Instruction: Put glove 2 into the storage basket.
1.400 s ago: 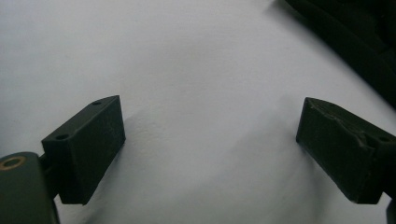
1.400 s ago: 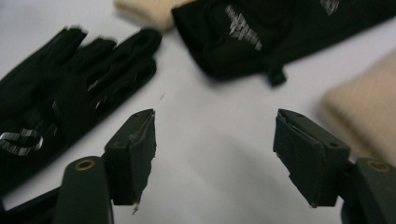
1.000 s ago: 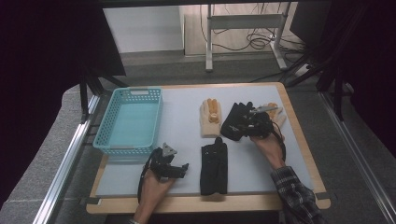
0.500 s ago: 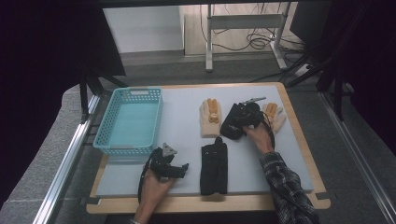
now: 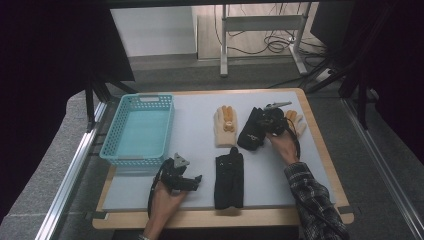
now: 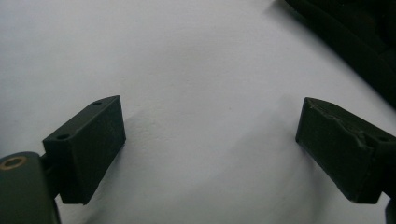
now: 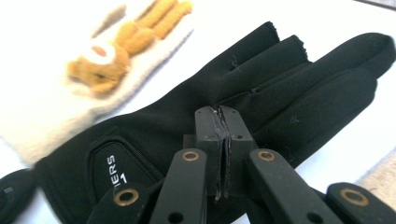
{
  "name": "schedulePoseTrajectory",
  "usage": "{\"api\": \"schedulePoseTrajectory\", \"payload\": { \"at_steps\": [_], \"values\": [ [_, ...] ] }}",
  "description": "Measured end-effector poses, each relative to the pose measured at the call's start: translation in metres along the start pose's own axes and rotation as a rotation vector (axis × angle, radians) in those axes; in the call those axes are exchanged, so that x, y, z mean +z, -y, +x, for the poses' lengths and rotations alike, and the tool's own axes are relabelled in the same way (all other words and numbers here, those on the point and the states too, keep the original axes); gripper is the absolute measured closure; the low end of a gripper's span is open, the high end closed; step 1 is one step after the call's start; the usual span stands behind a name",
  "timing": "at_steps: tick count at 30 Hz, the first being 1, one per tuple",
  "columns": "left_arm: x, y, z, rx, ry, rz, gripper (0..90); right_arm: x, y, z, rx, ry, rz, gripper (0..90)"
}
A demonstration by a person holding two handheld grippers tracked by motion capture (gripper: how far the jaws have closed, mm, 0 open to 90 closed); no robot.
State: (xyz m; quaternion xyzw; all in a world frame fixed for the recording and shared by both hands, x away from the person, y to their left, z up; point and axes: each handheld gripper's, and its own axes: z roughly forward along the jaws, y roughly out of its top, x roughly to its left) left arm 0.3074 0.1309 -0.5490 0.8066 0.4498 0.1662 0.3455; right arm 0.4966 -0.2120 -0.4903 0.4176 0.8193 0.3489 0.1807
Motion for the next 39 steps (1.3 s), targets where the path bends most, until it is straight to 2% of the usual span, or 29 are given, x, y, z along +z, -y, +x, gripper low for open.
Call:
{"api": "schedulePoseTrajectory", "payload": {
  "at_steps": [8, 12, 15, 18, 23, 30, 32, 35, 38, 39],
  "values": [
    [0.0, 0.0, 0.0, -0.005, 0.0, -0.005, 8.4, -0.03, -0.002, 0.003, -0.024, -0.049, -0.047, 86.7],
    [0.0, 0.0, 0.0, -0.006, 0.0, -0.005, 8.4, -0.049, -0.001, 0.007, -0.022, -0.097, -0.07, 86.7],
    [0.0, 0.0, 0.0, -0.006, 0.0, -0.005, 8.4, -0.063, 0.002, 0.016, -0.042, -0.141, -0.077, 86.7],
    [0.0, 0.0, 0.0, -0.005, 0.0, -0.005, 8.4, -0.075, 0.008, 0.028, -0.067, -0.183, -0.087, 86.6],
    [0.0, 0.0, 0.0, -0.003, 0.0, -0.006, 8.4, -0.093, 0.021, 0.052, -0.092, -0.282, -0.091, 86.6],
    [0.0, 0.0, -0.001, -0.009, -0.002, -0.009, 8.4, -0.105, 0.039, 0.099, -0.164, -0.402, -0.077, 86.6],
    [0.001, 0.0, -0.001, -0.009, -0.001, -0.012, 8.4, -0.105, 0.041, 0.113, -0.185, -0.422, -0.063, 86.6],
    [0.0, 0.0, -0.001, -0.007, -0.002, -0.009, 8.4, -0.098, 0.046, 0.129, -0.192, -0.443, -0.034, 86.5],
    [0.0, 0.0, -0.001, -0.004, -0.002, -0.007, 8.4, -0.087, 0.053, 0.14, -0.182, -0.437, -0.01, 86.5],
    [0.0, 0.0, -0.001, -0.011, -0.002, -0.011, 8.4, -0.083, 0.055, 0.142, -0.182, -0.42, -0.005, 86.5]
  ]
}}
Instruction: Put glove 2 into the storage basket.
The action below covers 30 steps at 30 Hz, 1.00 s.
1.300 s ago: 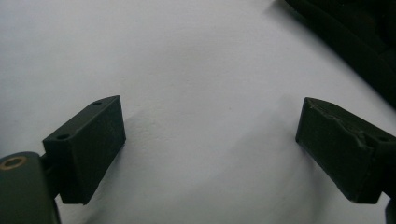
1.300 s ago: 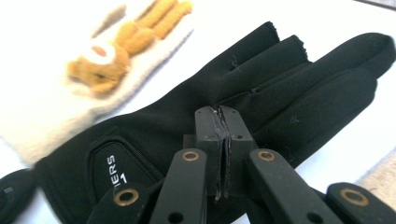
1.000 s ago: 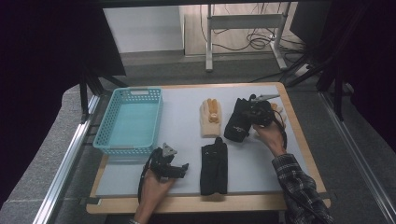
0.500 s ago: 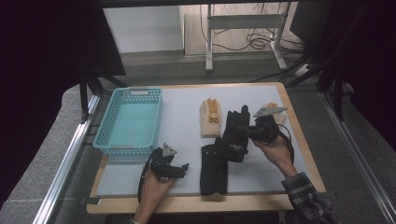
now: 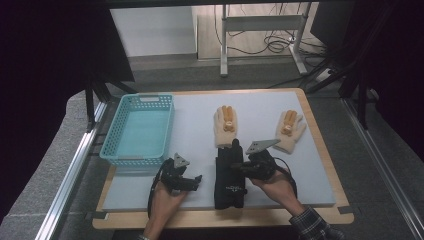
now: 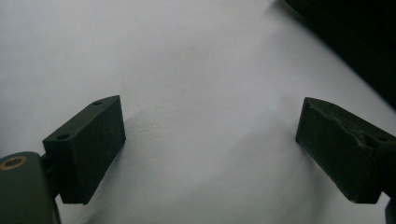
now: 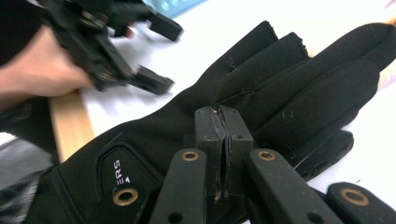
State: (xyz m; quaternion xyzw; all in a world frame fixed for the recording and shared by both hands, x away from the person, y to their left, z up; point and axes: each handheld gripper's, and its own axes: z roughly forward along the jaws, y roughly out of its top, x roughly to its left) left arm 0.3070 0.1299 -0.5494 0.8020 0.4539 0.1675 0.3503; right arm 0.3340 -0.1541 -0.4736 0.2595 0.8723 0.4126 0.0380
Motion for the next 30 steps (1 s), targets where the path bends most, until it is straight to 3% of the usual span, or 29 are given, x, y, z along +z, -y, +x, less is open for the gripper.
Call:
{"api": "schedulePoseTrajectory", "payload": {
  "at_steps": [5, 8, 10, 14, 17, 21, 22, 25, 27, 30],
  "values": [
    [0.0, 0.0, 0.0, 0.001, 0.0, 0.0, 8.4, 0.021, 0.012, 0.0, -0.008, 0.068, 0.046, 84.4],
    [0.0, 0.0, 0.0, 0.0, -0.004, 0.0, 8.2, 0.029, 0.019, -0.001, -0.002, 0.072, 0.044, 73.2],
    [0.001, 0.0, 0.0, -0.01, -0.017, 0.004, 5.8, 0.026, 0.019, -0.002, -0.006, 0.086, 0.031, 63.2],
    [0.0, 0.0, 0.001, -0.015, -0.014, 0.01, 4.4, 0.009, 0.015, -0.009, -0.004, 0.113, -0.005, 51.9],
    [-0.002, 0.0, -0.001, 0.003, 0.001, 0.015, 4.3, -0.001, 0.019, -0.017, 0.013, 0.129, -0.01, 49.0],
    [-0.009, 0.006, 0.0, 0.018, 0.011, 0.031, 4.2, -0.009, 0.035, -0.023, 0.032, 0.109, -0.007, 47.3],
    [-0.01, 0.008, 0.0, 0.02, 0.007, 0.033, 4.0, -0.01, 0.04, -0.023, 0.024, 0.113, -0.003, 47.5],
    [-0.017, 0.015, 0.001, 0.019, -0.01, 0.032, 2.4, -0.014, 0.054, -0.019, 0.007, 0.121, -0.004, 69.5],
    [-0.02, 0.019, 0.002, 0.018, -0.01, 0.03, 2.4, -0.016, 0.061, -0.017, 0.018, 0.094, 0.002, 81.0],
    [-0.024, 0.024, 0.004, 0.014, -0.009, 0.026, 1.5, -0.012, 0.069, -0.011, 0.007, 0.056, 0.019, 87.4]
  ]
}}
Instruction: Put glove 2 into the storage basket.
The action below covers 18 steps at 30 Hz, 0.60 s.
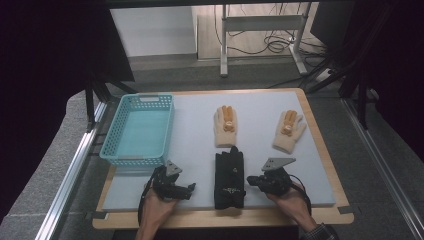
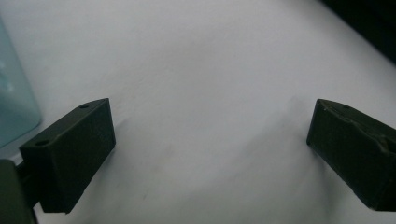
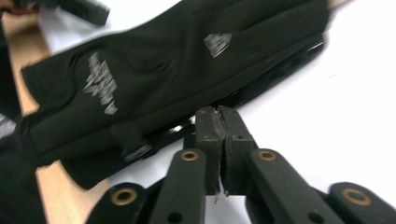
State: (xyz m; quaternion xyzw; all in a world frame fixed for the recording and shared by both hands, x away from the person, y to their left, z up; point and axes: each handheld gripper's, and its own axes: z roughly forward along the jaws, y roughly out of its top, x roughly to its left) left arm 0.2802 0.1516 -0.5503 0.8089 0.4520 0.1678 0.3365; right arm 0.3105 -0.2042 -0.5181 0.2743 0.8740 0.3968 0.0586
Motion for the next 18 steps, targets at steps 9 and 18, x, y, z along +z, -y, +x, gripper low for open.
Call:
{"api": "schedulePoseTrajectory", "payload": {
  "at_steps": [9, 18],
  "values": [
    [-0.004, 0.003, 0.009, 0.037, 0.036, 0.004, 3.8, 0.022, -0.002, 0.018, -0.062, -0.026, 0.031, 88.3],
    [-0.012, 0.007, 0.02, 0.028, -0.029, 0.022, 3.2, 0.04, -0.013, 0.03, -0.059, -0.049, 0.02, 88.2]
  ]
}}
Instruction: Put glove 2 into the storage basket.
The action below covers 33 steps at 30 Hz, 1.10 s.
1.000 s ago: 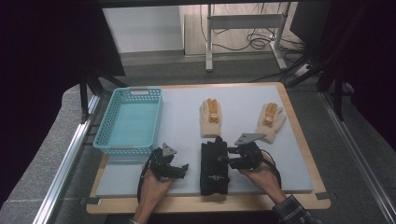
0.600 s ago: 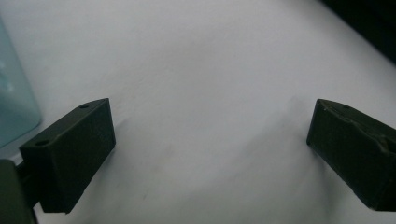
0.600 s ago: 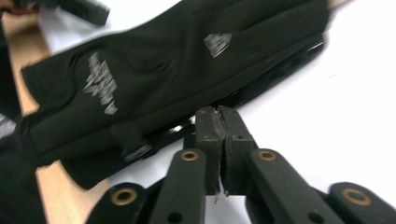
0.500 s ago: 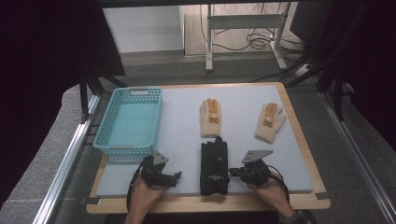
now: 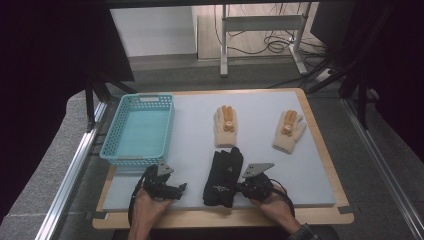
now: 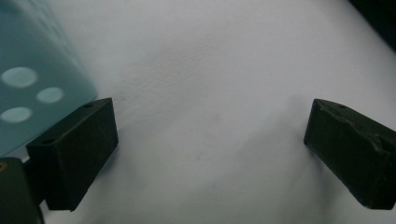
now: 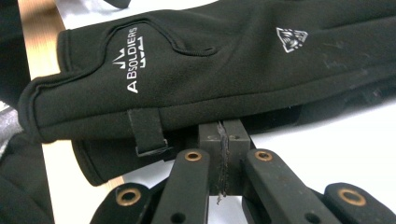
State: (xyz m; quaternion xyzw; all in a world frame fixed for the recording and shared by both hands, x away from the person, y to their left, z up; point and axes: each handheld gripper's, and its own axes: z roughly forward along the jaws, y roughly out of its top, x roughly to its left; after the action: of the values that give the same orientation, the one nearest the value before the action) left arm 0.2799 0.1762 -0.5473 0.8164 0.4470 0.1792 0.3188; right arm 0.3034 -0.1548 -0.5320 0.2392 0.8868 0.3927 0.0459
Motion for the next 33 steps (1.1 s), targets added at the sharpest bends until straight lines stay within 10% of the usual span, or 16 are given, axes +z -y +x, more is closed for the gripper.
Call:
{"api": "schedulePoseTrajectory", "payload": {
  "at_steps": [14, 21, 33],
  "values": [
    [0.003, 0.009, 0.011, -0.006, 0.055, -0.045, 0.7, 0.031, -0.026, 0.012, -0.043, 0.034, -0.02, 86.0],
    [0.003, 0.009, 0.011, -0.014, 0.059, -0.055, 0.6, 0.006, -0.016, 0.006, -0.052, 0.067, -0.016, 79.1],
    [0.003, 0.01, 0.011, -0.02, 0.06, -0.055, 0.7, -0.047, 0.016, -0.044, 0.054, 0.249, -0.049, 56.6]
  ]
}}
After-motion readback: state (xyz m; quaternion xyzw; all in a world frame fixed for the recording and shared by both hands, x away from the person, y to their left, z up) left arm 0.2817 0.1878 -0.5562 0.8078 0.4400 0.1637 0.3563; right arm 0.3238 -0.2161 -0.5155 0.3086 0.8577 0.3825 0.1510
